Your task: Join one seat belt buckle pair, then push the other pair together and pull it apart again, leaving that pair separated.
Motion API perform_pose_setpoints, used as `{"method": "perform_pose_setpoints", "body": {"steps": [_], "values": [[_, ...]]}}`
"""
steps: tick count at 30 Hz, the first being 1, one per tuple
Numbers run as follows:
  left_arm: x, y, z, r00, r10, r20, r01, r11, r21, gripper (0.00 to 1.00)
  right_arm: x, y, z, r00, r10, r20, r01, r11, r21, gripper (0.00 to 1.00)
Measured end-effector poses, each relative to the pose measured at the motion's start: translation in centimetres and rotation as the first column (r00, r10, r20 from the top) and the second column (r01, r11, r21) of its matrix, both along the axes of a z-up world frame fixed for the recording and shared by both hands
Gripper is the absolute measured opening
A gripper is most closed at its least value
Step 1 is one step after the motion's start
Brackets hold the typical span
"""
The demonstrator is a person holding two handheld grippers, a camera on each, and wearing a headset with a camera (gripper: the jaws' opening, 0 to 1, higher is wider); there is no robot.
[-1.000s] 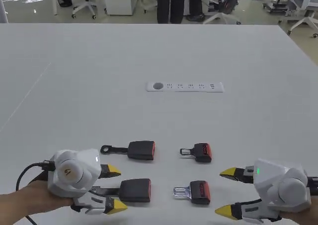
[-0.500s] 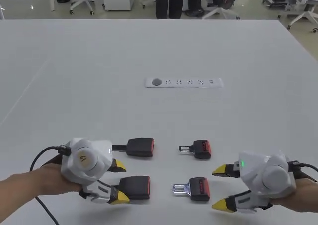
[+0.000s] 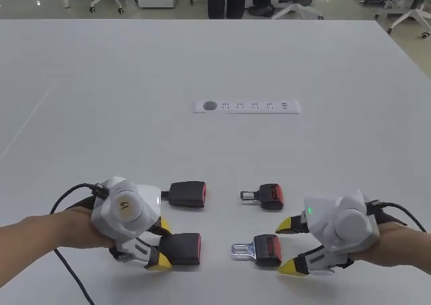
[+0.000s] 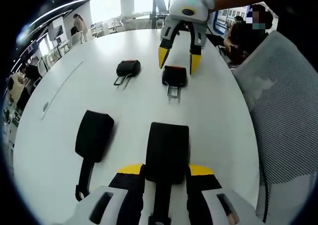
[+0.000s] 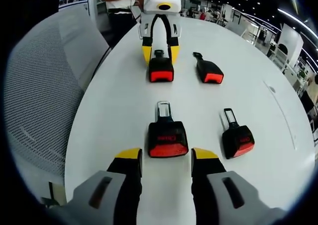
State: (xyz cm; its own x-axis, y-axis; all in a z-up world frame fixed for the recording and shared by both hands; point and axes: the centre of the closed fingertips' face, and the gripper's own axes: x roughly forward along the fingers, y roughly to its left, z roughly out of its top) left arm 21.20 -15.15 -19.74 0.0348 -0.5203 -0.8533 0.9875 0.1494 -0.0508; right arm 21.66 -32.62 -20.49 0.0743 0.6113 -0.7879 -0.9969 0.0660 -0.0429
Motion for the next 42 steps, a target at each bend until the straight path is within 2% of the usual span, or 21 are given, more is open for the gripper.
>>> {"method": "perform_pose_setpoints", "body": {"steps": [8, 14, 18, 30, 42], "values": [[-0.11, -0.12, -0.43, 0.999, -0.029, -0.019, 0.03, 0.999, 0.026, 0.33, -0.13, 0.21, -0.23, 1.0, 0.014, -0.013, -0.015, 1.0, -0.017, 0.34], [-0.02, 0.34, -0.98, 0.998, -0.055, -0.031, 0.057, 0.996, 0.067, 0.33, -0.21, 0.09, -0.2, 1.0, 0.007, -0.025, -0.007, 1.0, -0.014, 0.31], [-0.18, 0.37, -0.81, 0.996, -0.085, -0.036, 0.087, 0.993, 0.078, 0.33, -0.31, 0.07, -0.19, 1.0, 0.01, -0.025, -0.01, 1.0, -0.014, 0.31], [-0.3, 0.37, -0.83, 0.996, -0.086, -0.036, 0.089, 0.992, 0.088, 0.32, -0.45, 0.22, -0.03, 1.0, 0.026, -0.017, -0.026, 1.0, -0.017, 0.31], [-0.22, 0.46, -0.94, 0.996, -0.083, -0.033, 0.086, 0.992, 0.098, 0.32, -0.33, 0.23, 0.07, 1.0, 0.005, -0.026, -0.006, 1.0, -0.018, 0.3]]}}
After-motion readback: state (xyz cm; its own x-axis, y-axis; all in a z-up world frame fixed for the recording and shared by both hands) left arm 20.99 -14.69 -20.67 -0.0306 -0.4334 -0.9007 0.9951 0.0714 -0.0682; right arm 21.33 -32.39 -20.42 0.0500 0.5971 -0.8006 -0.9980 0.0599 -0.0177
